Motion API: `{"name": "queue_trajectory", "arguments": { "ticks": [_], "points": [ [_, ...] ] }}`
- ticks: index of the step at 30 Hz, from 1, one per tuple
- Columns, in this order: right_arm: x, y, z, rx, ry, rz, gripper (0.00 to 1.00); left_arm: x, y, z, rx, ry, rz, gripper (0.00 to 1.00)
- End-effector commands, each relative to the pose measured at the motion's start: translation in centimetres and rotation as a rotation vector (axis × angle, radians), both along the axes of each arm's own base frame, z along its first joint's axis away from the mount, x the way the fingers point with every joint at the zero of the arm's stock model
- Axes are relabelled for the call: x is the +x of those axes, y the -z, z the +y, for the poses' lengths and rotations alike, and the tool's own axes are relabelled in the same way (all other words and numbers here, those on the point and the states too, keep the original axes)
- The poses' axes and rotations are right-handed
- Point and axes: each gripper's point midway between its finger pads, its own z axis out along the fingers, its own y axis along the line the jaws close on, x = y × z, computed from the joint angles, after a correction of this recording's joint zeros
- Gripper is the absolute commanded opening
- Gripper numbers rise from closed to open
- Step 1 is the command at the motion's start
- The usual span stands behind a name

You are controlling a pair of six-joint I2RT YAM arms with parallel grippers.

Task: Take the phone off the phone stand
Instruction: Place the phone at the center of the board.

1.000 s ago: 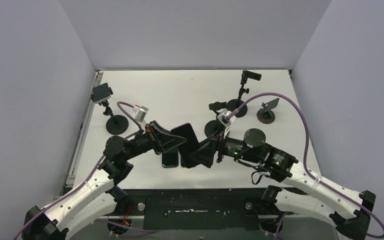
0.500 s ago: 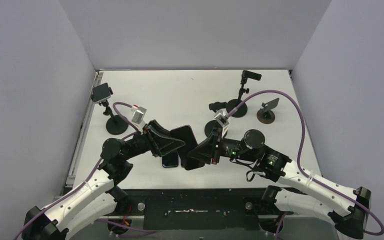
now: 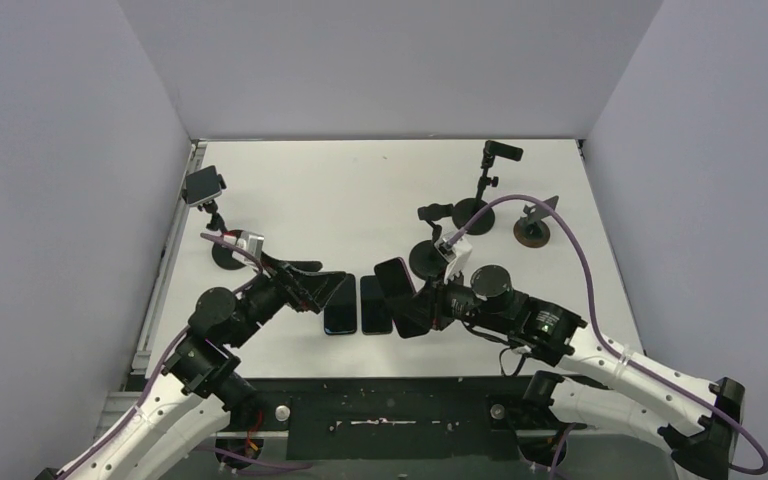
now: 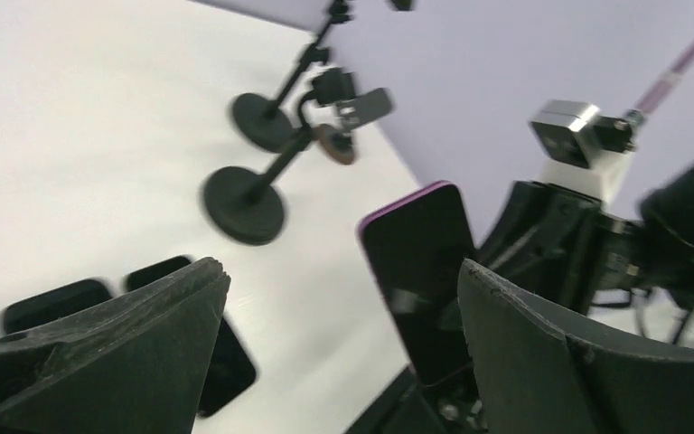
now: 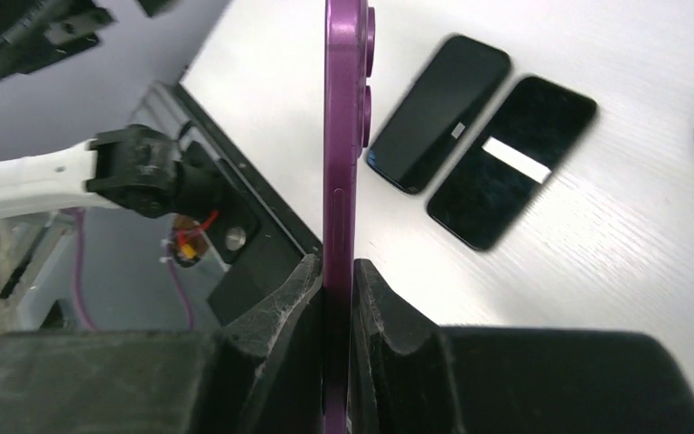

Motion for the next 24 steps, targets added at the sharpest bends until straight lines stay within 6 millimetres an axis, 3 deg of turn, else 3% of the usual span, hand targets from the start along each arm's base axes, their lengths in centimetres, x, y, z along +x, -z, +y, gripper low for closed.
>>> {"name": "queue_trajectory", "arguments": {
  "ticks": [1,11,17,24],
  "points": [
    [1.3,3.5,-2.2,-0.071,0.155,0.049,0.09,2.4,4.2,4.2,0.237,-0.242,0.052,0.97],
    [1.2,9.9,-3.0,-0.05,0.264,0.206,0.09,2.5,5.3,4.2,0.297,-0.235,0.029,0.97],
    [3.2,12.1,-3.8,0.022,0.331,0.285,0.1,2.6,5.5,3.9,0.361,-0.206,0.017,0.97],
    [5.9,13.0,-4.0,0.096,0.316,0.332,0.11,2.7,6.1,3.5,0.396,-0.183,0.026,0.97]
  ]
}}
